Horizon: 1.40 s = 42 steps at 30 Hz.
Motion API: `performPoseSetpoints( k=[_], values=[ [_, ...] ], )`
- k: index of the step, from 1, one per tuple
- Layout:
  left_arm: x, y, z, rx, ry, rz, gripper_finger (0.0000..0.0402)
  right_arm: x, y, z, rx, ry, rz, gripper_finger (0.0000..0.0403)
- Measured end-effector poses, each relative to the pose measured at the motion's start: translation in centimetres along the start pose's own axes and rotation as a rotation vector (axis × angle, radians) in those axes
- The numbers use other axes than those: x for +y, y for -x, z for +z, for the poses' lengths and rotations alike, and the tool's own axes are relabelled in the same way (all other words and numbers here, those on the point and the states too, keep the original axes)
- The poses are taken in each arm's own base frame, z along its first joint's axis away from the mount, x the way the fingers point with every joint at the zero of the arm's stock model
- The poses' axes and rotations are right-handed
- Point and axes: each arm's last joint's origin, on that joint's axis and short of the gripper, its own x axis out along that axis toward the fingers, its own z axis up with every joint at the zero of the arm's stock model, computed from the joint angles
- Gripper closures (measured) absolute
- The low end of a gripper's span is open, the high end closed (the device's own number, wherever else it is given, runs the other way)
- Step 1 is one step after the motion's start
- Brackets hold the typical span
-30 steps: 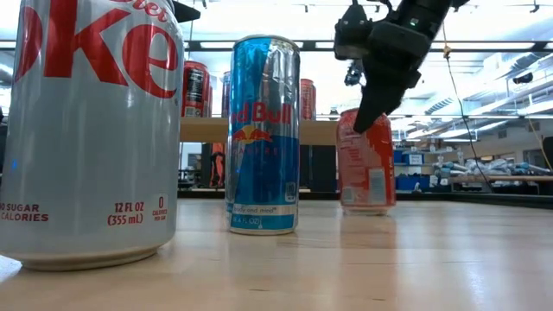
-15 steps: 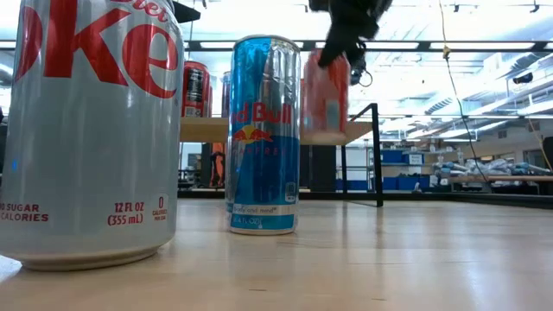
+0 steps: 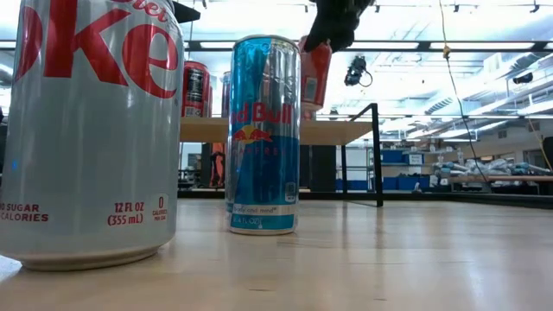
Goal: Place canned beverage on shelf
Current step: Put the orange soda can on the shelf
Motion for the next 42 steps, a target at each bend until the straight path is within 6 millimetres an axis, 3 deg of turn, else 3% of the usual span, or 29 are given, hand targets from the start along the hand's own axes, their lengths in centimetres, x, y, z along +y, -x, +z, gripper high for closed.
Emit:
performPoseSetpoints(
  k=[7,12,19,29,42],
  values=[
    [0.0,0.0,0.0,-0.001,-0.034,0.0,0.001,-3.4,-0.4,0.6,-0.08,-0.064,0.034,0.008],
    [0.0,0.0,0.0,-0.001,-0.035,0.0,0.001,-4.8,-1.3,0.1,-0.038,-0.091,0.025,0.008],
    [0.0,0.0,0.1,-0.003,-0.043,0.002,0.001,-5.1,-3.0,-0.1,0.004,-0.086,0.051,0.008],
    [0.0,0.0,0.1,-0.002,-0.043,0.002,0.001,-5.4,-2.9,-0.2,0.021,-0.076,0.021,0.0078],
    [0.0,0.0,0.1,-0.002,-0.042,0.002,0.001,-5.7,-2.9,-0.3,0.028,-0.047,-0.035,0.0043]
  ],
)
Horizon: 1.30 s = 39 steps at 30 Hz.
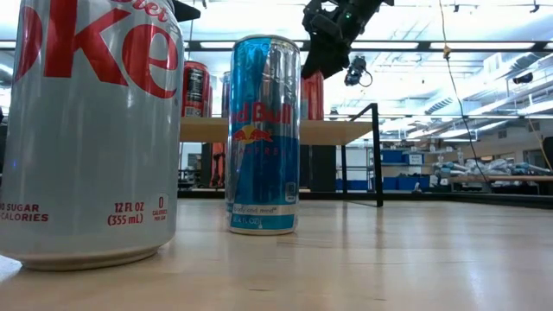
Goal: Place canned beverage on shelf
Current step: Put the orange soda can on the shelf
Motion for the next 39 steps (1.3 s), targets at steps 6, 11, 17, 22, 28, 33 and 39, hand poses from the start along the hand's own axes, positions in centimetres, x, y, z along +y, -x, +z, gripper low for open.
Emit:
performPoseSetpoints(
  k=[6,11,17,22,28,33,39],
  values=[
    [0.0,0.0,0.0,0.0,0.0,0.0,0.001,0.1,0.1,-0.5,0.054,-0.003,0.006,0.0042],
    [0.0,0.0,0.0,0.0,0.0,0.0,0.001,0.1,0.1,-1.0,0.103,-0.005,-0.015,0.0041],
    [0.0,0.0,0.0,0.001,0.003,0.0,0.001,-0.1,0.2,-1.0,0.114,-0.006,-0.082,0.0041],
    [0.0,0.0,0.0,0.001,0.003,0.0,0.001,-0.2,0.2,-1.4,0.153,0.0,-0.126,0.0041],
    [0.0,0.0,0.0,0.001,0.002,0.0,0.001,-0.2,0.3,-2.0,0.215,0.001,-0.134,0.0041],
    [0.0,0.0,0.0,0.002,0.002,0.0,0.001,0.0,0.3,-2.0,0.215,-0.007,-0.083,0.0041],
    [0.0,0.0,0.0,0.002,0.002,0.0,0.001,0.4,-0.9,-2.8,0.221,0.107,-0.025,0.0051]
  ],
)
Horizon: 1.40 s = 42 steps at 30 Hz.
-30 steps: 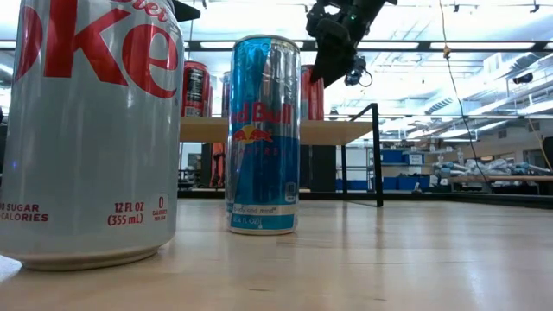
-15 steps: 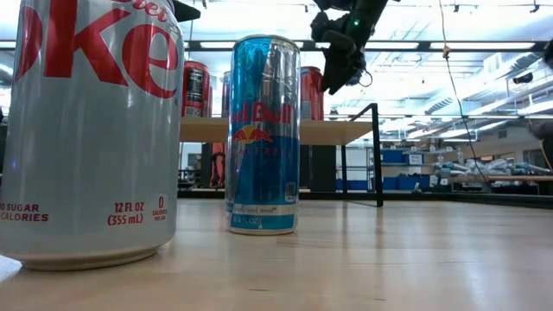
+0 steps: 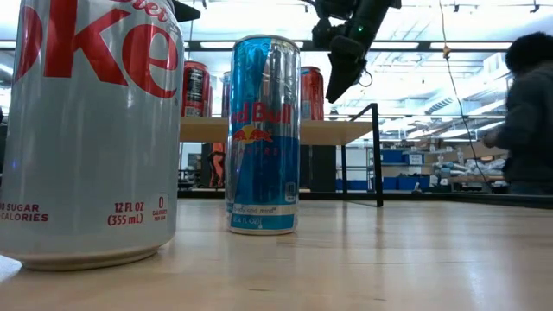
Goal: Place canned beverage on shelf
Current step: Put the orange soda can on the shelf
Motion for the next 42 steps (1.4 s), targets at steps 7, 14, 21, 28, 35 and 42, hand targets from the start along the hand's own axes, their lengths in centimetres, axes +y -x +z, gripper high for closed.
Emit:
performPoseSetpoints(
  k=[7,14,21,28,35,42],
  values=[
    [0.0,0.0,-0.1,0.005,-0.004,0.0,0.001,0.3,-1.4,-0.1,-0.059,0.076,0.026,0.0055],
    [0.0,0.0,-0.1,0.006,-0.006,-0.001,0.001,0.5,-1.5,0.3,-0.12,0.122,0.088,0.0055],
    [0.0,0.0,-0.2,0.012,-0.011,-0.001,0.001,0.5,-1.5,0.3,-0.114,0.13,0.077,0.0055],
    [0.0,0.0,-0.2,0.012,-0.011,-0.001,0.001,1.2,-1.4,0.3,-0.09,0.041,0.041,0.0055],
    [0.0,0.0,-0.2,0.012,-0.002,-0.001,0.001,1.5,-1.3,0.9,-0.135,-0.119,-0.019,0.0055],
    [0.0,0.0,-0.2,0.014,-0.003,-0.001,0.001,1.7,-1.2,0.9,-0.123,-0.183,-0.119,0.0055]
  ],
)
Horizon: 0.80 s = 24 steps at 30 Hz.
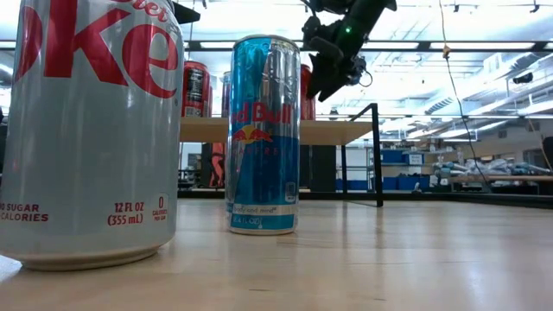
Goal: Place canned beverage on shelf
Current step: Put the orange soda can on the shelf
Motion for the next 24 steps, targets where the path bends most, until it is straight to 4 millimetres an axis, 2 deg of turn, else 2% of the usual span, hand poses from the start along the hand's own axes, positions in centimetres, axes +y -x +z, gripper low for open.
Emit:
performPoseSetpoints(
  k=[7,11,14,18,21,24],
  values=[
    [0.0,0.0,-0.1,0.005,-0.003,0.0,0.001,0.0,0.4,-0.7,0.066,-0.063,-0.058,0.0055],
    [0.0,0.0,-0.1,0.011,0.001,-0.001,0.001,1.2,2.1,-1.1,0.069,-0.047,-0.028,0.0055],
    [0.0,0.0,-0.1,0.011,0.003,-0.001,0.001,2.5,4.5,-0.5,-0.006,-0.005,0.012,0.0055],
    [0.0,0.0,-0.1,0.01,0.004,0.0,0.001,4.3,7.5,0.7,-0.135,0.176,-0.023,0.0055],
    [0.0,0.0,-0.1,0.008,0.006,-0.001,0.001,5.3,8.5,1.8,-0.265,0.252,-0.006,0.0055],
    [0.0,0.0,-0.1,0.006,0.009,0.0,0.001,5.4,8.2,2.9,-0.356,0.251,0.056,0.0055]
  ],
)
